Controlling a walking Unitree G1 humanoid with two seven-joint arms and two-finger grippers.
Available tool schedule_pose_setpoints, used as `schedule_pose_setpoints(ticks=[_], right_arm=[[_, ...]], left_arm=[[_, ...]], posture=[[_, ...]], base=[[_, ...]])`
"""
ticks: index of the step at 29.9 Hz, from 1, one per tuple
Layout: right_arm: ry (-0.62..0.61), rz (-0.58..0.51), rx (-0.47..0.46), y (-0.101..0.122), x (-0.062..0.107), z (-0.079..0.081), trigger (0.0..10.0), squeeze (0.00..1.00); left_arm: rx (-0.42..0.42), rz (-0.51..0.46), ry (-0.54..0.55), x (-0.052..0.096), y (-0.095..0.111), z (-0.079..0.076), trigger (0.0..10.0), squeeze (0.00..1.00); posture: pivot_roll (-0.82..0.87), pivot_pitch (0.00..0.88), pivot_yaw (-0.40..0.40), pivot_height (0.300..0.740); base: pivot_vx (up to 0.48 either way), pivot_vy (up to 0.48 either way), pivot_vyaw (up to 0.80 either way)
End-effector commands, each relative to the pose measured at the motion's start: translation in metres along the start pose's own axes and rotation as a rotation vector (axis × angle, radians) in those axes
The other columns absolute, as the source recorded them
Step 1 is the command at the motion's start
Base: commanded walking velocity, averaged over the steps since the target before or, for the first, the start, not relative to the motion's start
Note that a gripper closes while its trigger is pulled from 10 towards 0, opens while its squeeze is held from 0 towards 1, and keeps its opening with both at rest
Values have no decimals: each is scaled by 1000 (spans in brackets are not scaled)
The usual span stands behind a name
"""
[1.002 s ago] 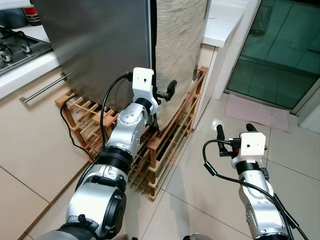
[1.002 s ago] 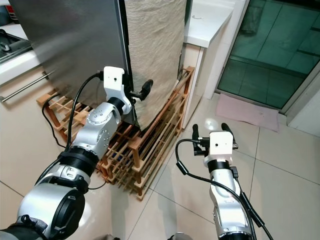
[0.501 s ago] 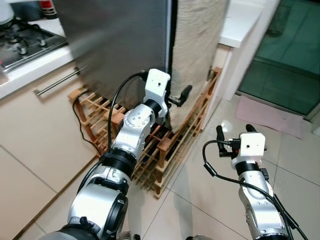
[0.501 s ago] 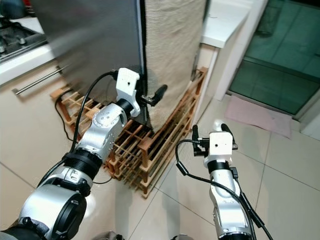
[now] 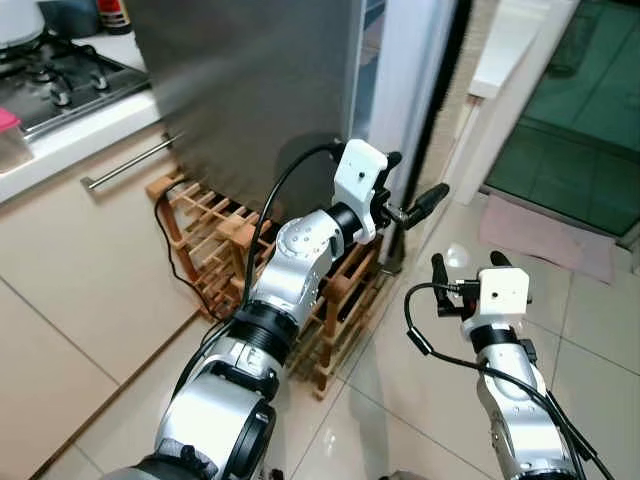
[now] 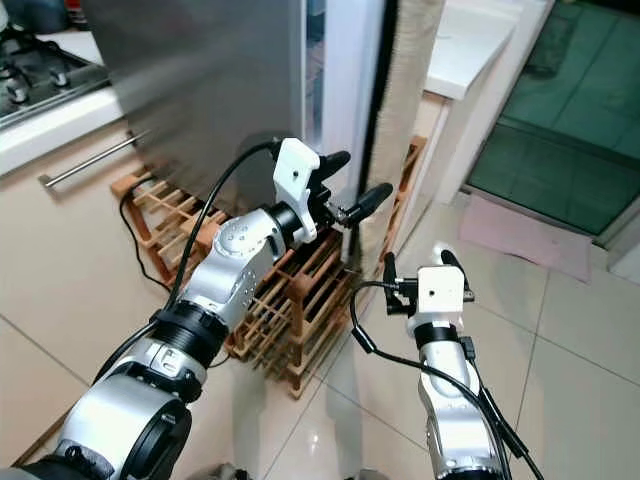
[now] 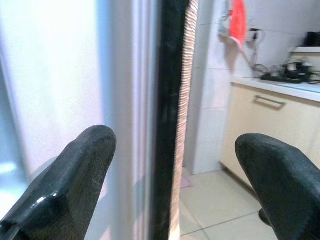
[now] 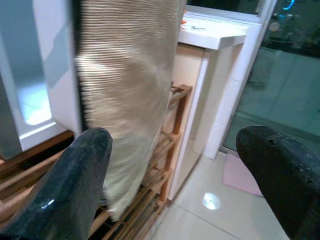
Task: Restocking fridge
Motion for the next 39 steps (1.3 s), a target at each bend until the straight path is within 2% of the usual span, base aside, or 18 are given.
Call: schedule_pose_setpoints(ticks=[1,9,10,15,17,18,19,21,22,24,25,26,27,29,30,32,35,39], right_arm=[[3,0,5,1,1,-2,10000,0],[83,87,-24,-19,11,12,10000,0],[131,137,-52,-29,16,19,10000,0],[169,129,-65,-27,15,25,10000,0],[197,64,-48,-12,8,32,10000,0],[197,10,-32,2,2,35,10000,0],[197,10,-32,2,2,35,10000,0],[169,-20,-15,9,-4,31,10000,0],[169,-20,-15,9,-4,31,10000,0],[142,-44,0,15,-10,25,10000,0],[107,-56,6,19,-16,17,10000,0],[98,-59,8,20,-17,15,10000,0],[98,-59,8,20,-17,15,10000,0],[80,-64,6,22,-20,10,10000,0],[80,-64,6,22,-20,10,10000,0],[72,-60,3,22,-22,8,10000,0],[67,-58,2,21,-24,8,10000,0],[61,-79,14,30,-35,6,10000,0]], left_arm=[[23,-36,-63,-12,8,-19,10000,0],[52,-58,-112,-10,14,-27,10000,0],[74,-73,-110,-3,19,-24,10000,0],[90,-79,-81,6,21,-16,10000,0],[80,-91,92,25,16,11,10000,0],[50,-112,295,49,12,42,10000,0],[50,-112,295,49,12,42,10000,0],[16,-122,450,72,9,64,10000,0],[16,-122,450,72,9,64,10000,0],[-55,-104,565,95,4,79,10000,0],[-121,-63,700,124,-3,94,10000,0],[-138,-51,738,133,-5,98,10000,0],[-138,-51,738,133,-5,98,10000,0],[-158,-26,841,161,-12,108,10000,0],[-158,-26,841,161,-12,108,10000,0],[-183,5,911,183,-21,109,10000,0],[-181,29,933,190,-28,107,10000,0],[-155,10,940,184,-29,103,10000,0]], posture=[[-139,0,21,732],[-139,0,22,732],[-139,0,25,732],[-135,0,25,732],[-126,0,27,732],[-117,0,27,732],[-117,0,27,732],[-115,0,26,732],[-115,0,26,732],[-109,0,25,732],[-98,0,24,732],[-98,0,24,732],[-98,0,24,732],[-89,0,20,732],[-89,0,20,732],[-82,0,16,732],[-80,0,15,732],[-76,0,13,732]], base=[[0,0,0],[0,0,0],[0,0,0],[0,0,0],[0,0,0],[0,0,0],[0,0,0],[0,0,0],[0,0,0],[0,0,0],[0,0,0],[0,0,0],[0,0,0],[0,0,0],[0,0,0],[0,0,0],[0,0,0],[0,-352,0]])
Point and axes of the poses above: a point about 5 cm out from each wrist's last joint towards the gripper, its own x axis pointing back from the gripper into the wrist, its own y axis along the axis of the wrist's last joint, z = x × y, the point moved 4 cm from there along -x, pointing out of the wrist towards the gripper, and after that the axes turned 8 degrees about x, right-handed, at the moved point
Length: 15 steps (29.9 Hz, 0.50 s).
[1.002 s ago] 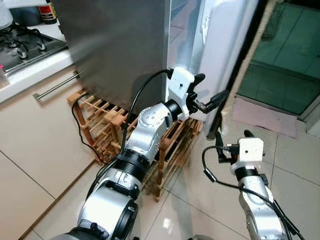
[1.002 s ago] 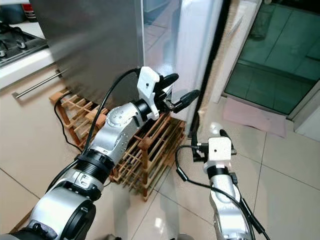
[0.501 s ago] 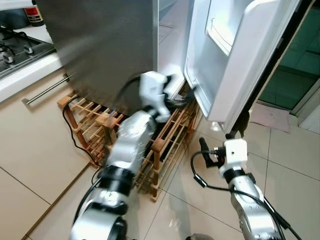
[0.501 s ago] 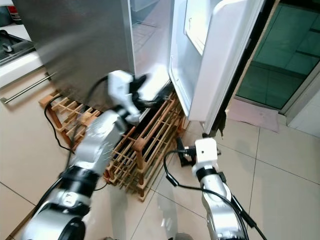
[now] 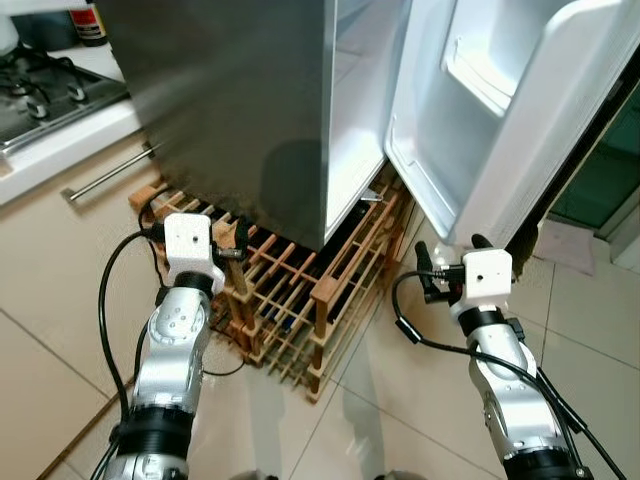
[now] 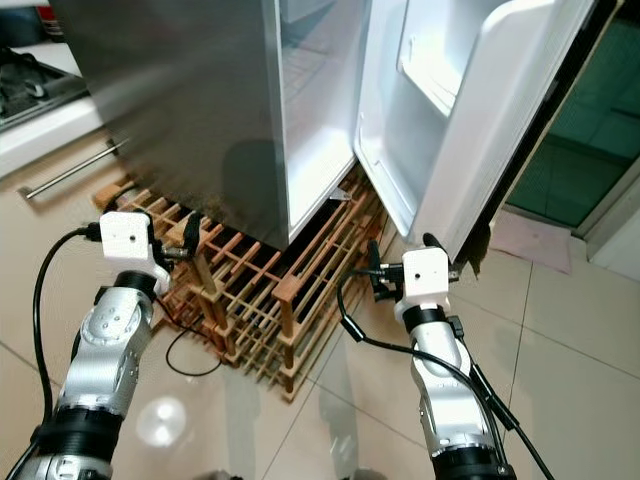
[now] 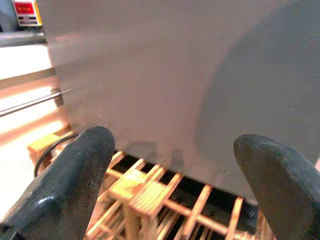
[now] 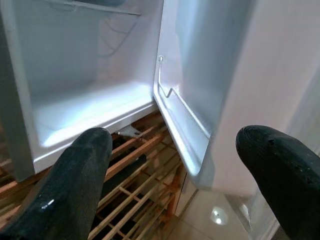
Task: Restocking fridge
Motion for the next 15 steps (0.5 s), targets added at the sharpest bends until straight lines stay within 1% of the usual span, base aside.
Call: schedule_pose_setpoints(ticks=[1,9,11,15], right_arm=[[-23,-12,4,5,-6,-8,10000,0],[-20,-37,13,13,-20,-10,10000,0],[-16,-35,11,13,-21,-10,10000,0],[16,-23,-4,11,-23,-2,10000,0]], left_arm=[[4,-26,-4,-2,8,-7,10000,0],[24,-23,35,-7,10,-8,10000,0],[10,-24,44,-8,11,-7,10000,0],[3,-30,83,-10,13,-4,10000,0]], posture=[[-77,0,12,732],[-78,0,11,732],[-78,0,11,732],[-73,0,8,732]], base=[[0,-461,0],[0,-461,605],[0,-456,600],[0,0,0]])
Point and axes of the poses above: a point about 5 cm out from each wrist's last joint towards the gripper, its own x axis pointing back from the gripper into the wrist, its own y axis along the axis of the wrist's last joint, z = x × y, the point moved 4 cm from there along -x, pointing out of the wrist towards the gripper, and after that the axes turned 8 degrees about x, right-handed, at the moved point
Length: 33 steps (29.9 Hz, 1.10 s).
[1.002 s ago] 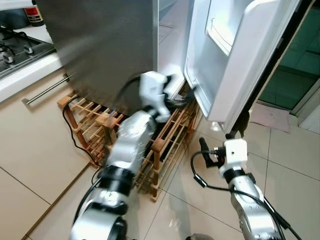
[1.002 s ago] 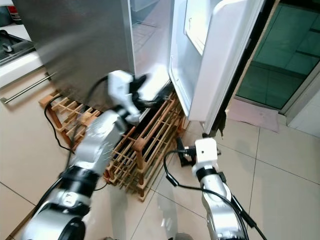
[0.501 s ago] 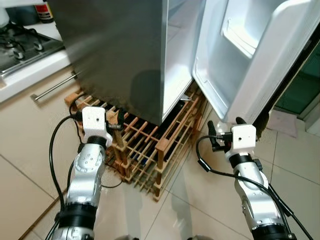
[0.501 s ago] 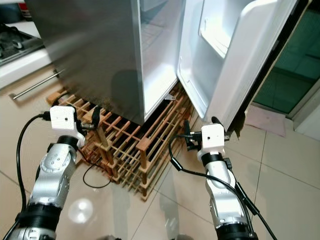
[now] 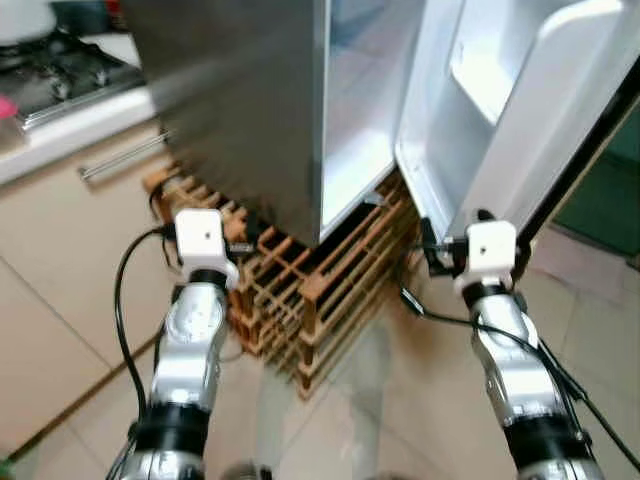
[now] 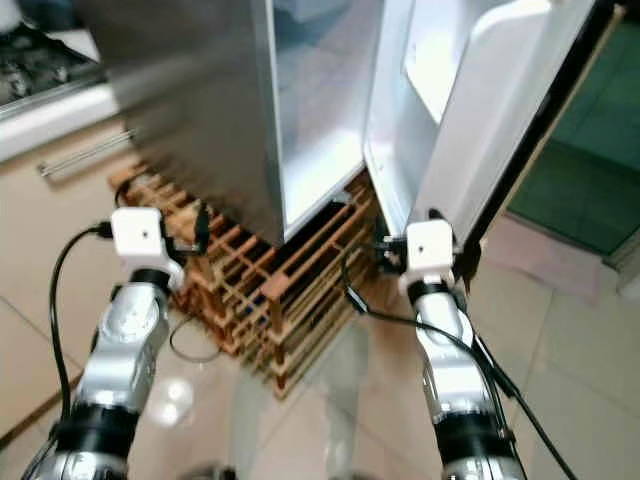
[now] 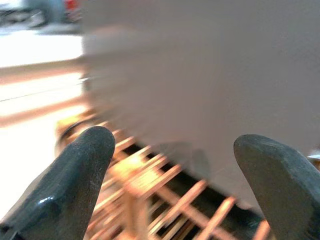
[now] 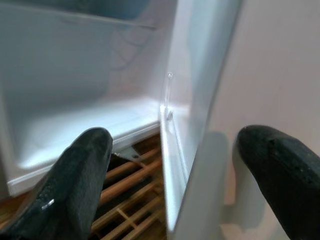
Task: Restocking fridge
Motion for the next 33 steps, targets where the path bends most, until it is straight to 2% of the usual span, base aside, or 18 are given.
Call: schedule_pose_setpoints(ticks=[1,9,11,13,14,15,16,17,18,19,23,24,25,26,27,30,33], right_arm=[[27,5,2,-1,-2,4,10000,0],[49,-8,6,2,-4,8,10000,0],[41,-6,16,1,-4,4,10000,0],[4,7,47,-2,-5,-8,10000,0],[4,7,47,-2,-5,-8,10000,0],[-34,32,83,-8,-4,-22,10000,0],[-50,47,101,-12,-3,-29,10000,0],[-50,47,101,-12,-3,-29,10000,0],[-87,82,140,-20,-1,-45,10000,0],[-98,93,153,-22,0,-50,10000,0],[-191,174,200,-40,6,-91,10000,0],[-191,174,200,-40,6,-91,10000,0],[-266,232,216,-49,13,-122,10000,0],[-296,250,236,-52,16,-135,10000,0],[-296,250,236,-52,16,-135,10000,0],[-410,314,339,-56,29,-175,10000,0],[-555,353,422,-54,44,-206,10000,0]], left_arm=[[-10,-12,14,-4,6,-2,10000,0],[10,3,21,-5,4,-2,10000,0],[10,4,15,-5,4,-3,10000,0],[12,7,13,-6,3,-4,10000,0],[12,7,13,-6,3,-4,10000,0],[15,11,12,-7,3,-4,10000,0],[15,14,9,-7,2,-4,10000,0],[15,14,9,-7,2,-4,10000,0],[16,18,3,-7,2,-6,10000,0],[16,20,1,-8,1,-6,10000,0],[23,28,-12,-9,0,-10,10000,0],[23,28,-12,-9,0,-10,10000,0],[25,29,-21,-10,0,-12,10000,0],[26,29,-25,-11,1,-13,10000,0],[26,29,-25,-11,1,-13,10000,0],[32,22,-42,-12,3,-17,10000,0],[36,16,-61,-12,4,-22,10000,0]], posture=[[-73,0,8,732],[-77,0,9,732],[-79,0,10,732],[-84,0,13,732],[-84,0,13,732],[-87,0,16,732],[-87,0,16,732],[-87,0,16,732],[-92,0,20,732],[-94,0,22,732],[-104,0,29,732],[-104,0,29,732],[-104,0,31,732],[-105,0,31,732],[-105,0,31,732],[-108,0,34,732],[-109,0,35,732]], base=[[0,0,0],[0,0,0],[0,0,0],[0,0,0],[0,0,0],[0,0,0],[0,0,0],[0,0,0],[0,0,0],[0,0,0],[0,0,0],[0,0,0],[0,0,0],[0,0,0],[0,0,0],[0,0,0],[0,0,0]])
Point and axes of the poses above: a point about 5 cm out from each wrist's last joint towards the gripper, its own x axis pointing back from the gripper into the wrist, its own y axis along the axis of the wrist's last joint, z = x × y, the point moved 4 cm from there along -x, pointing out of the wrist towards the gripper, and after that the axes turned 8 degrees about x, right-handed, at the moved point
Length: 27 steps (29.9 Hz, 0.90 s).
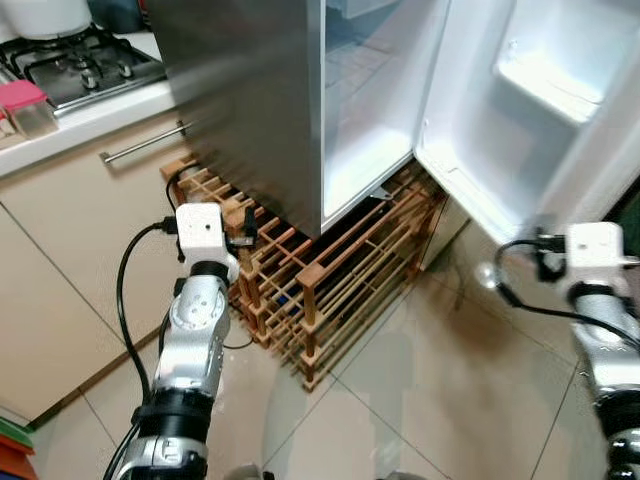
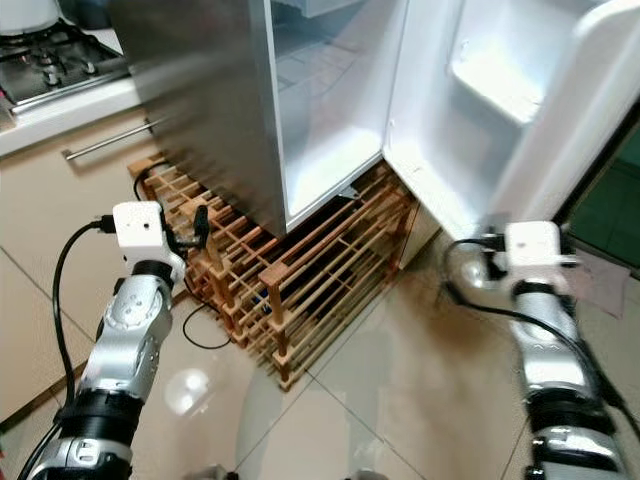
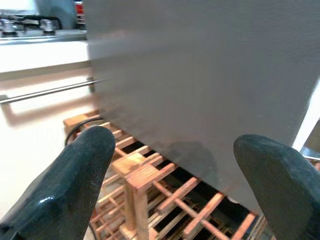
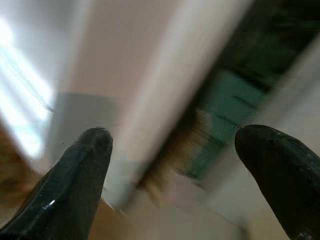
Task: Restocking fridge
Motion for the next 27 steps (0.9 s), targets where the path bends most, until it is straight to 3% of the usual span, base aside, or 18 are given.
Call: schedule_pose_setpoints(ticks=[1,2,4,9,13,18,22,27], right_arm=[[-121,45,20,-7,-3,-23,10000,0],[-138,56,18,-9,-3,-27,10000,0],[-90,14,-26,1,-3,-11,10000,0],[178,-164,-349,57,15,66,10000,0],[306,-256,-472,94,35,102,10000,0],[419,-296,-536,120,55,131,10000,0],[478,-294,-546,123,64,143,10000,0],[534,-294,-522,125,72,155,10000,0]], left_arm=[[-6,-10,-36,-2,4,-9,10000,0],[-9,-12,-40,-2,5,-9,10000,0],[-6,-9,-43,-2,4,-10,10000,0],[-9,-3,-37,-4,3,-6,10000,0],[-23,-2,-31,-7,5,-3,10000,0],[-62,10,-33,-10,4,-3,10000,0],[-82,7,-28,-11,4,-6,10000,0],[-18,-19,-17,-7,6,-8,10000,0]], posture=[[-109,0,35,732],[-109,0,35,732],[-111,0,36,732],[-100,0,33,732],[-91,0,28,732],[-87,0,16,732],[-84,0,10,732],[-80,0,2,732]], base=[[0,0,0],[0,0,0],[0,0,0],[0,0,0],[0,0,0],[0,0,0],[0,0,397],[0,-192,777]])
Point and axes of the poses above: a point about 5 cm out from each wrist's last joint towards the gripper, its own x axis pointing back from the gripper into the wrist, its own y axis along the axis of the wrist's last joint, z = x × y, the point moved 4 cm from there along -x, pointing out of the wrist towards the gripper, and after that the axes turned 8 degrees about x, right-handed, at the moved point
